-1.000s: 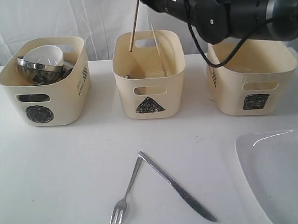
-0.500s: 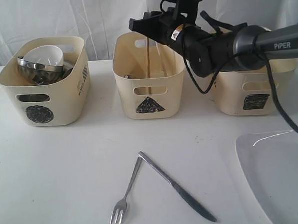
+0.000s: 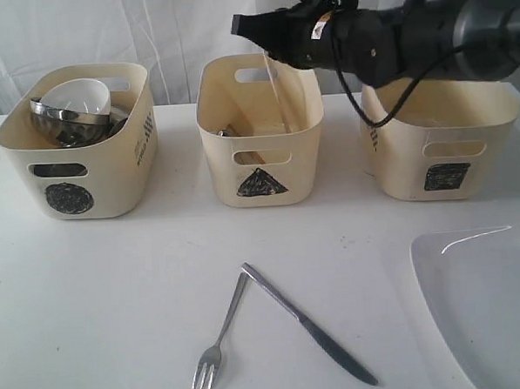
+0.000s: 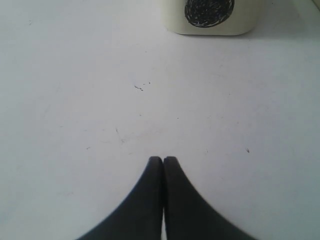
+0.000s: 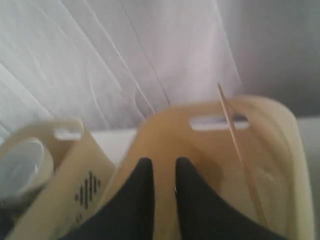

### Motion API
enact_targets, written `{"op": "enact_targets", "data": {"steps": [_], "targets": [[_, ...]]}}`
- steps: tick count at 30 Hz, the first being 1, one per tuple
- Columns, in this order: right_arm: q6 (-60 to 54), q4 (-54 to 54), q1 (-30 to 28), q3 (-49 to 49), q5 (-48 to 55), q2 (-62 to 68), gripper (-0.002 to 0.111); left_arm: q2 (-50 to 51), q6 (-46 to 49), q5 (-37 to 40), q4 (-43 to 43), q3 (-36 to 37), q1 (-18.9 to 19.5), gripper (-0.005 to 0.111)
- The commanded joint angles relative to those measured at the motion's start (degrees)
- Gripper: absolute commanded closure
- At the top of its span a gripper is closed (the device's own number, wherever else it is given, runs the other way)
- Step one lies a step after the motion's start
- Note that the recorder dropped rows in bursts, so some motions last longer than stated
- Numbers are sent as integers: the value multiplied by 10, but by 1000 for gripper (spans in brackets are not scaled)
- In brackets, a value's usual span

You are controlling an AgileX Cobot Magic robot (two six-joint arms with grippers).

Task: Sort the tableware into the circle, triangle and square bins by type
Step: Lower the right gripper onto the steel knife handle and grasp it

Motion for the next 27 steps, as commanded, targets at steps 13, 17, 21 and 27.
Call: {"op": "enact_targets", "data": {"steps": [13, 17, 21, 27], "targets": [[-309, 77, 77, 4, 576, -31, 107, -2, 2, 5, -3, 4, 1, 107], [-341, 78, 99, 4, 576, -9, 93, -2, 2, 5, -3, 4, 1, 107], [-341, 76, 109, 4, 567, 20, 72, -2, 2, 5, -3, 4, 1, 107], [-341, 69, 109, 4, 558, 73, 63, -2, 2, 5, -3, 4, 1, 107]]}}
